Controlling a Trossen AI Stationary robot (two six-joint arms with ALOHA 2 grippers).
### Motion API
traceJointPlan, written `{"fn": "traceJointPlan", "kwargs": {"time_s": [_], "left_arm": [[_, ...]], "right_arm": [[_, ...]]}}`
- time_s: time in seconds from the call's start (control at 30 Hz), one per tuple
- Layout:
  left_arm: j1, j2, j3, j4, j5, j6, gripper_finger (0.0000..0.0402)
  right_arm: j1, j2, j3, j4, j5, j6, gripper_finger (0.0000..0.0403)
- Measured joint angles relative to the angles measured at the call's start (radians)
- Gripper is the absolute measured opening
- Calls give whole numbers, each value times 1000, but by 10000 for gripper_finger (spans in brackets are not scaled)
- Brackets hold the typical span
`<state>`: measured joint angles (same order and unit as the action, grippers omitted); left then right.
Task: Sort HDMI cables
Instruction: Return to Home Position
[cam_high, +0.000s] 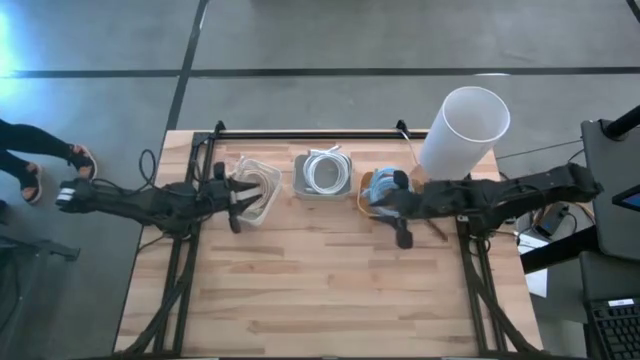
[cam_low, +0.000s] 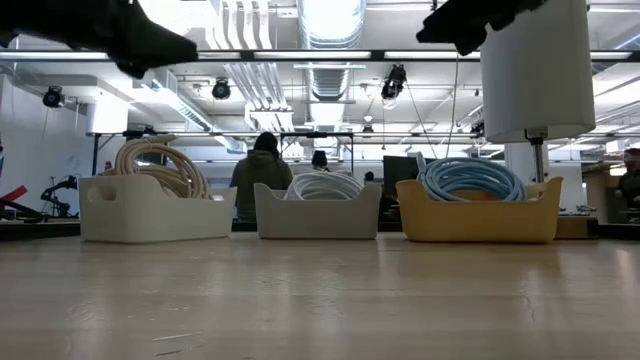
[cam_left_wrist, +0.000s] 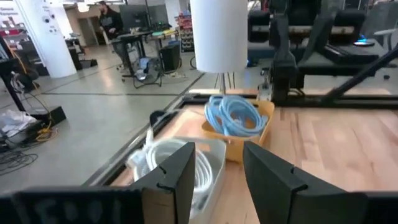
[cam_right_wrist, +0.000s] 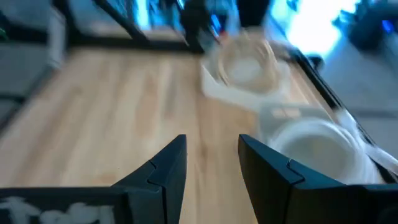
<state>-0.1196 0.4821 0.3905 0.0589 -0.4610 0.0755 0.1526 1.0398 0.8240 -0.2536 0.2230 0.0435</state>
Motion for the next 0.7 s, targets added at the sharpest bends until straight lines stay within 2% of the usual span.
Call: {"fn": "traceJointPlan", "kwargs": {"time_s": [0.1,0.2,0.33,0.7], "left_arm": [[0,-24,-76,94,14,-14,140],[0,-52,-158,219,68,0,140],[0,-94,-239,312,85,10,140],[2,-199,-337,314,77,26,140]], "right_arm": [[-32,-99,-148,195,-96,-23,141],[-52,-184,-251,278,-101,-14,141],[-78,-286,-350,312,-101,8,141],[-84,-485,-530,318,-130,25,141]]}}
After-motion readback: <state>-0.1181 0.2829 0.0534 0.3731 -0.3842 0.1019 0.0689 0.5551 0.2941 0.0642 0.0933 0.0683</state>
